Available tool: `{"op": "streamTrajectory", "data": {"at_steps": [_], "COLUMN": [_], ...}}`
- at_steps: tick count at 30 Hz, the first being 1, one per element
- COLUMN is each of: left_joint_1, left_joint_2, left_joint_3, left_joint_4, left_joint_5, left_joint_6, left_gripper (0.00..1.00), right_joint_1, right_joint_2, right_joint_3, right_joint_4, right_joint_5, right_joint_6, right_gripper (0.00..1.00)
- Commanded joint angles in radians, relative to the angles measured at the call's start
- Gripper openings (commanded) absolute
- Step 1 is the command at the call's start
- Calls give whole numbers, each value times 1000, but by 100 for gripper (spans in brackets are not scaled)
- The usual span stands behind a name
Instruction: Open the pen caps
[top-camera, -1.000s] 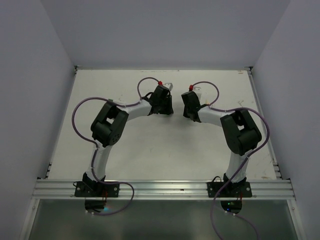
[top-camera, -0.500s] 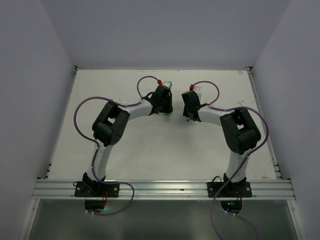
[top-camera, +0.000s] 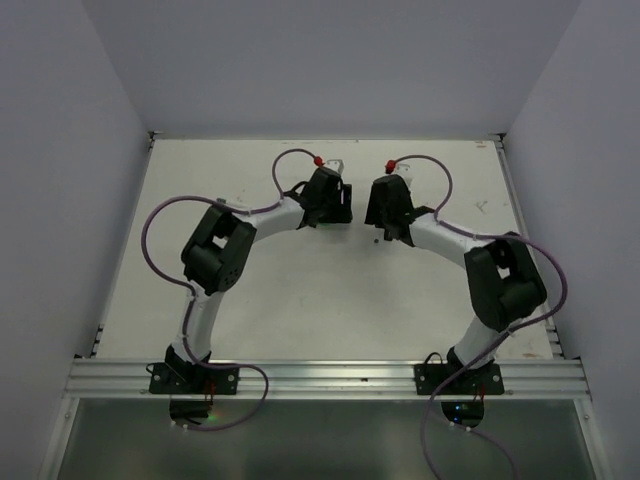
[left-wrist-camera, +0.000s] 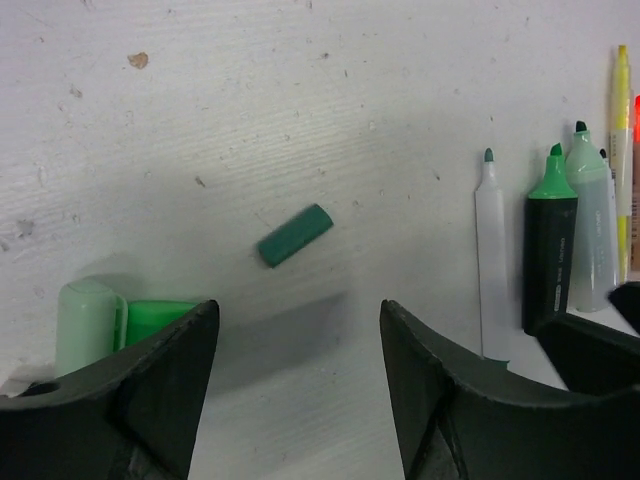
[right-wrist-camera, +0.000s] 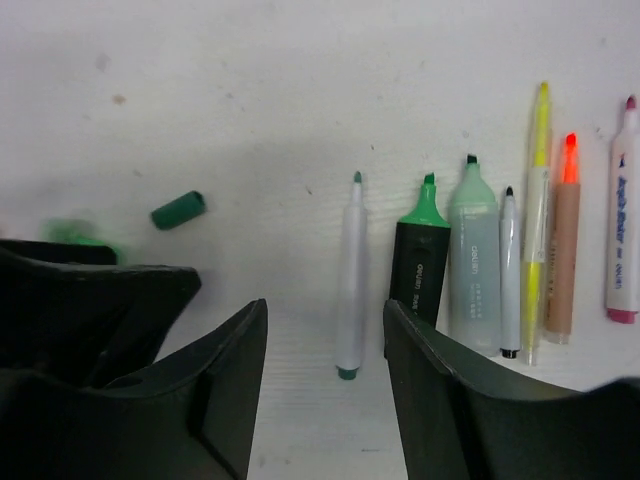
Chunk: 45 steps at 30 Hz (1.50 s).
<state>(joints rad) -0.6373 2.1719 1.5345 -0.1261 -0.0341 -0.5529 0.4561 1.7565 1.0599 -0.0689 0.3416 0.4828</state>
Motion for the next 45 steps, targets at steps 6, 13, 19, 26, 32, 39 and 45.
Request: {"op": "streamTrajectory", "data": {"at_steps": [6, 13, 19, 26, 32, 39, 45], "left_joint_1": [1, 62, 246, 352, 419, 482, 508], "left_joint_2": [-320, -529, -595, -543, -396, -224, -127], "left_joint_3": [-17, -150, -292, -306, -208, -111, -53], "left_joint_4": [-52, -81, -93, -138, -214, -242, -247], "left_joint_5": [-96, -228, -279, -486, -509, -452, -412], "left_joint_6": [18, 15, -51, -142, -225, -249, -232], "left_gripper": [82, 99, 100, 97, 81, 66, 58], "right_joint_1": [-2, -2, -4, -2, -2, -2, -2], "right_joint_2": [-393, -572, -583, -562, -546, -539, -522], "right_joint_3": [-40, -147, -184, -204, -210, -216, -215], "right_joint_4": [-8, 50, 93, 127, 146, 159, 169], "right_joint_5": [-67, -162, -230, -309, -335, -358, -385], "right_joint_6": [-53, -73, -81, -70, -64, -56, -56], "right_gripper": [68, 78, 82, 84, 85, 85, 84]}}
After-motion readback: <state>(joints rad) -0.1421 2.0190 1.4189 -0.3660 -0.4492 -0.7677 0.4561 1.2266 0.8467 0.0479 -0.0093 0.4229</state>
